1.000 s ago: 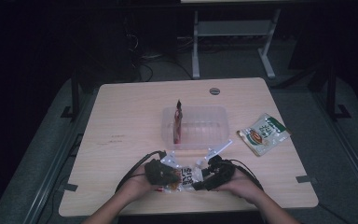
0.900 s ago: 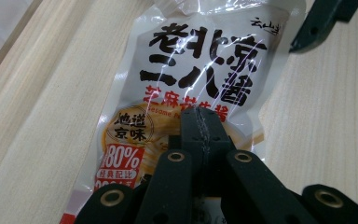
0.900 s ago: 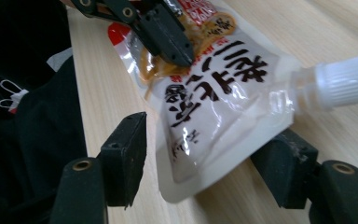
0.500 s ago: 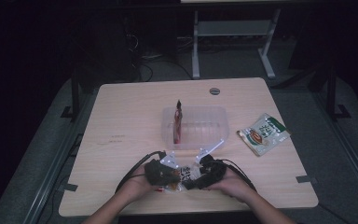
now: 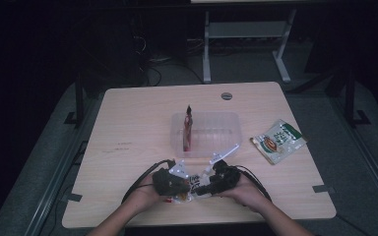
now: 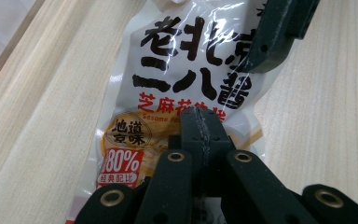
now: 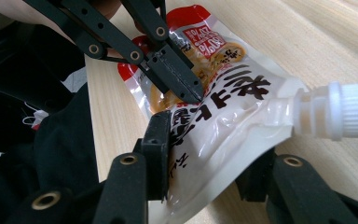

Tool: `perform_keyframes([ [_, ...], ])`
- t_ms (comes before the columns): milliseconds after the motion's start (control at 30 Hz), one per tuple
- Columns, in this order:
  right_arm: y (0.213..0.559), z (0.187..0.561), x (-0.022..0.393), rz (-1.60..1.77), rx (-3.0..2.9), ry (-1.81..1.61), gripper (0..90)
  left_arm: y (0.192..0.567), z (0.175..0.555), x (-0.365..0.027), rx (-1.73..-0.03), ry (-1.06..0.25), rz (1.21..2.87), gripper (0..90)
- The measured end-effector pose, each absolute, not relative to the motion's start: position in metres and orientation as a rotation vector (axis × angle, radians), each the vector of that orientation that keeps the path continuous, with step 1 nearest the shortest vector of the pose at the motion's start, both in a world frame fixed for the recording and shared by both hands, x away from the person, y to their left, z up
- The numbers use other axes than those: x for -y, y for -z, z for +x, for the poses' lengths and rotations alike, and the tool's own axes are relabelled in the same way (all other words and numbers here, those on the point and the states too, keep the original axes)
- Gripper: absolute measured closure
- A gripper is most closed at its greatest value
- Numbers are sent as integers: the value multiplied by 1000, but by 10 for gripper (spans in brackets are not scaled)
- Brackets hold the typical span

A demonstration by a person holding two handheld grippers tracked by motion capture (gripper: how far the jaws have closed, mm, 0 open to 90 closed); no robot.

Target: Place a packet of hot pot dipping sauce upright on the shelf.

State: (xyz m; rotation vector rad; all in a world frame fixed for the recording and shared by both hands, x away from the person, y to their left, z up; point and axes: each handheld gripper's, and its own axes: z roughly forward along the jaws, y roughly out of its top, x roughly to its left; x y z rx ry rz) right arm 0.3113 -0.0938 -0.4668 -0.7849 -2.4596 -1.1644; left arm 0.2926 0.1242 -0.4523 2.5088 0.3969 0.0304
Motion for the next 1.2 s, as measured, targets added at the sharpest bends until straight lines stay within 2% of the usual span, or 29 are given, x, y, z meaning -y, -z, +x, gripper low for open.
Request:
perform_keyframes([
  [200, 465, 311, 95, -781, 2453, 1170, 764, 451, 291, -126, -394, -26, 2507, 899],
  [533, 463, 311, 99, -768, 2410, 1223, 887, 446, 291, -133, -391, 15, 2481, 877],
  [700, 460, 313, 103, -762, 2404, 1246, 894, 441, 289, -137, -391, 9, 2461, 820],
  [1000, 443, 313, 115, -742, 2346, 1356, 898, 423, 293, -175, -497, -50, 2396, 842],
  [1200, 432, 311, 116, -696, 2305, 1411, 898, 424, 294, -174, -477, -50, 2415, 851],
])
